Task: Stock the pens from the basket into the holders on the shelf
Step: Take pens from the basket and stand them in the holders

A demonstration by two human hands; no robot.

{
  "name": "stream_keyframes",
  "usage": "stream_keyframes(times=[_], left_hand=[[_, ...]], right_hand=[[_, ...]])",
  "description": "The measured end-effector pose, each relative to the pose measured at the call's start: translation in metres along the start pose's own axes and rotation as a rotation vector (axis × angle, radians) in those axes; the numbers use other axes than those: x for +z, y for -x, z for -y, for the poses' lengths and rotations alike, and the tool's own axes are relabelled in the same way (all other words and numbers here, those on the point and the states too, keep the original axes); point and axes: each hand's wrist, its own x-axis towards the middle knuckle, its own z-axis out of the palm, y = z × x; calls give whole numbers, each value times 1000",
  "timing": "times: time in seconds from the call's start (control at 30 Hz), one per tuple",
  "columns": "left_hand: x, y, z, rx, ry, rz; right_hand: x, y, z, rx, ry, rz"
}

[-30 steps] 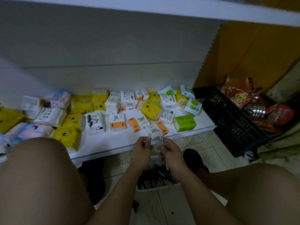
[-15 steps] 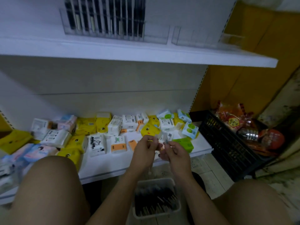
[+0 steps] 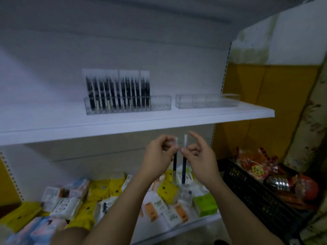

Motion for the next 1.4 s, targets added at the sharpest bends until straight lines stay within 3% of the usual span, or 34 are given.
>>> stream_keyframes(times=[0.13, 0.53, 1.03, 1.4], left_hand=[[-21, -26, -37, 119, -63, -35], [-61, -103, -96, 236, -192, -99], [-94, -200, -116, 316, -382, -159], [-95, -251, -97, 334, -486, -186]], right_hand=[[-7, -34, 35, -99, -13, 24], [-4, -113, 97, -272, 19, 21], [20, -221, 120, -344, -50, -23], [45, -275, 98, -355, -81, -101]])
